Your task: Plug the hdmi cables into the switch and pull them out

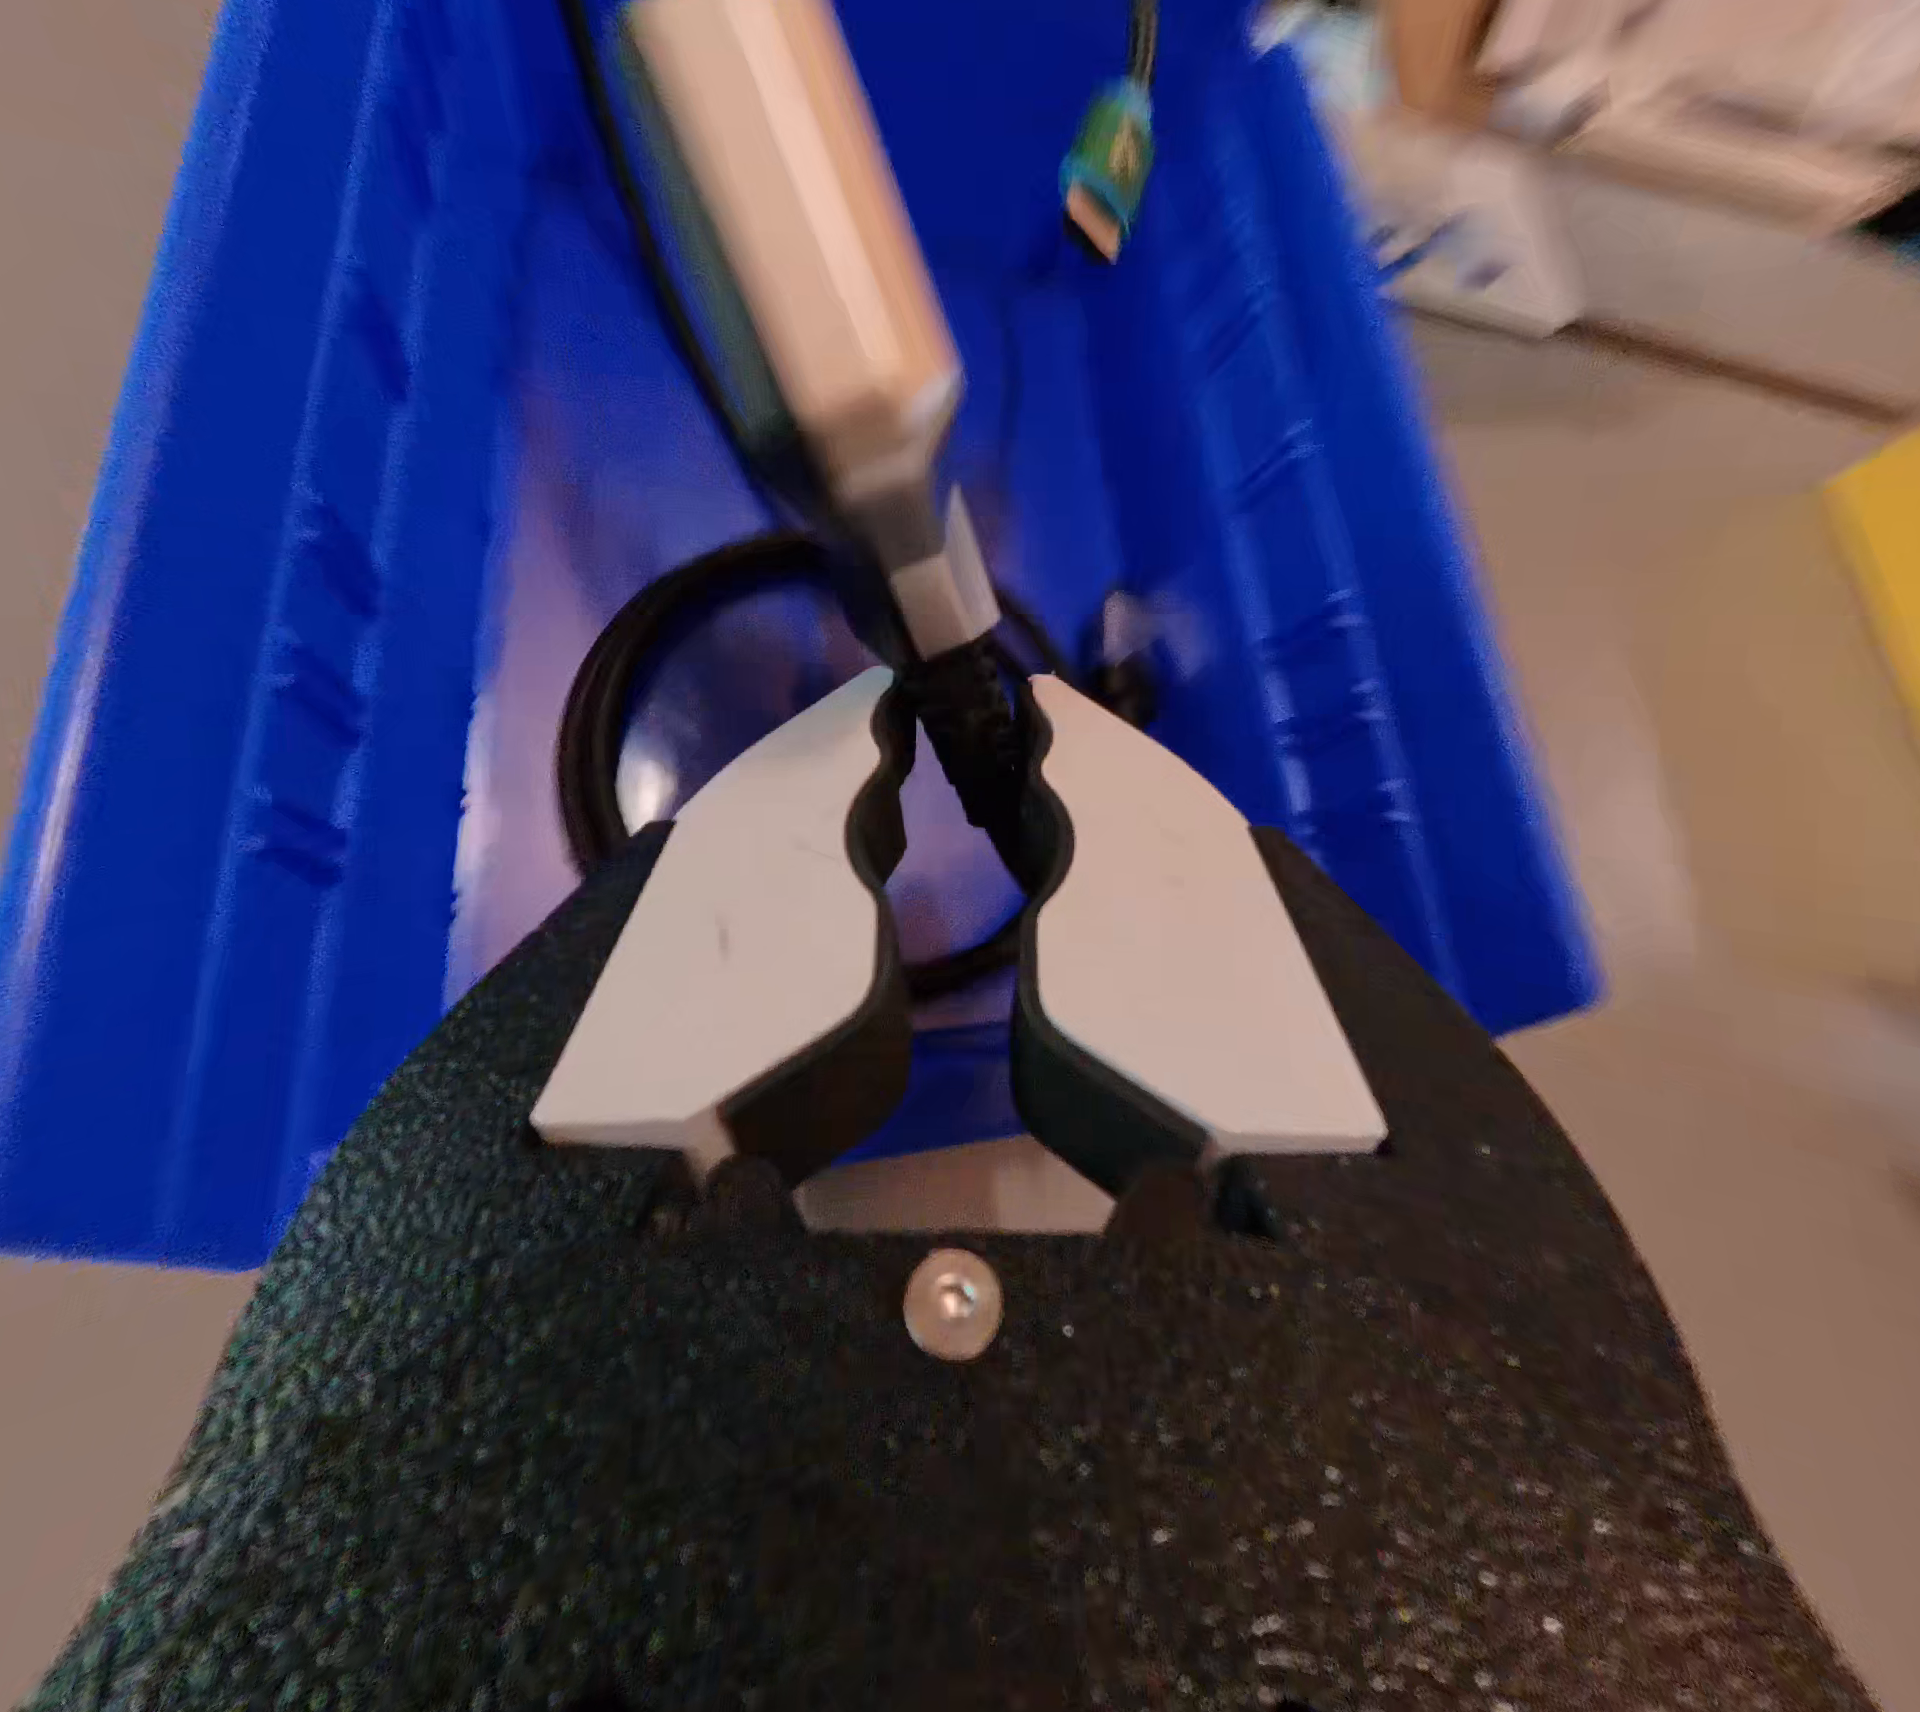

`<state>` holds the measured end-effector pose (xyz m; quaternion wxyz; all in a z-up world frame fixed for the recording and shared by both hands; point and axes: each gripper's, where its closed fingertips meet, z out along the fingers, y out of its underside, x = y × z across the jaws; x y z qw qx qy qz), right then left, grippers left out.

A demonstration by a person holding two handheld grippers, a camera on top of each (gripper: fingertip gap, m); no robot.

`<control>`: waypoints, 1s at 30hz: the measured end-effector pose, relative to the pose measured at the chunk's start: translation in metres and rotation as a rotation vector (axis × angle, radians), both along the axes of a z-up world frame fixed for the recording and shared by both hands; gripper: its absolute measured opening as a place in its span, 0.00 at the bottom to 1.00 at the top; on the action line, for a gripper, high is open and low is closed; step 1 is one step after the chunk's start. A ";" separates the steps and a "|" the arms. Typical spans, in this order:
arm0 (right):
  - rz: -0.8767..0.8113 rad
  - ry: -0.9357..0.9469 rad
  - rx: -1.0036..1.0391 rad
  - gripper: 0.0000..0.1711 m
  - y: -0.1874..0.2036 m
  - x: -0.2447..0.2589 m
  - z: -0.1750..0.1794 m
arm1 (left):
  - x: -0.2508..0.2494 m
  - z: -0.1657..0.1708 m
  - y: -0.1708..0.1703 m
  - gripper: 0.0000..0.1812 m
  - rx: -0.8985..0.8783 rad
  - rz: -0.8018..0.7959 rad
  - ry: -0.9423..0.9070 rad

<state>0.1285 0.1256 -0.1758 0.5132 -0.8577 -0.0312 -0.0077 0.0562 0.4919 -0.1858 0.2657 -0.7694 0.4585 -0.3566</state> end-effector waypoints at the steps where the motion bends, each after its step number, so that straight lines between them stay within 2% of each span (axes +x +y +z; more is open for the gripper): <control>1: -0.001 -0.002 0.006 0.38 0.000 0.000 0.001 | -0.001 0.011 -0.003 0.09 0.007 -0.001 -0.081; 5: 0.008 0.041 0.064 0.37 0.004 -0.004 0.010 | -0.011 0.047 -0.005 0.09 0.313 0.001 -0.189; 10: 0.048 0.072 0.203 0.39 0.015 -0.019 0.032 | -0.015 0.118 -0.033 0.07 0.757 -0.011 -0.274; 14: 0.106 0.158 0.391 0.47 0.029 -0.045 0.069 | -0.012 0.175 -0.081 0.07 1.135 -0.040 -0.324; 18: 0.156 0.393 0.588 0.61 0.032 -0.070 0.122 | -0.007 0.211 -0.150 0.08 1.502 -0.111 -0.396; 21: 0.203 0.639 0.701 0.59 0.022 -0.076 0.157 | -0.006 0.220 -0.204 0.08 1.767 -0.199 -0.455; 24: 0.197 0.872 0.761 0.57 0.013 -0.067 0.175 | -0.003 0.216 -0.255 0.08 1.998 -0.325 -0.498; 26: 0.179 0.968 0.787 0.51 0.007 -0.056 0.179 | -0.001 0.205 -0.283 0.08 2.107 -0.412 -0.532; 29: 0.124 1.015 0.782 0.45 0.004 -0.041 0.167 | 0.002 0.182 -0.314 0.08 2.192 -0.532 -0.575; 30: 0.130 1.035 0.771 0.39 0.002 -0.040 0.163 | 0.003 0.174 -0.321 0.08 2.196 -0.569 -0.590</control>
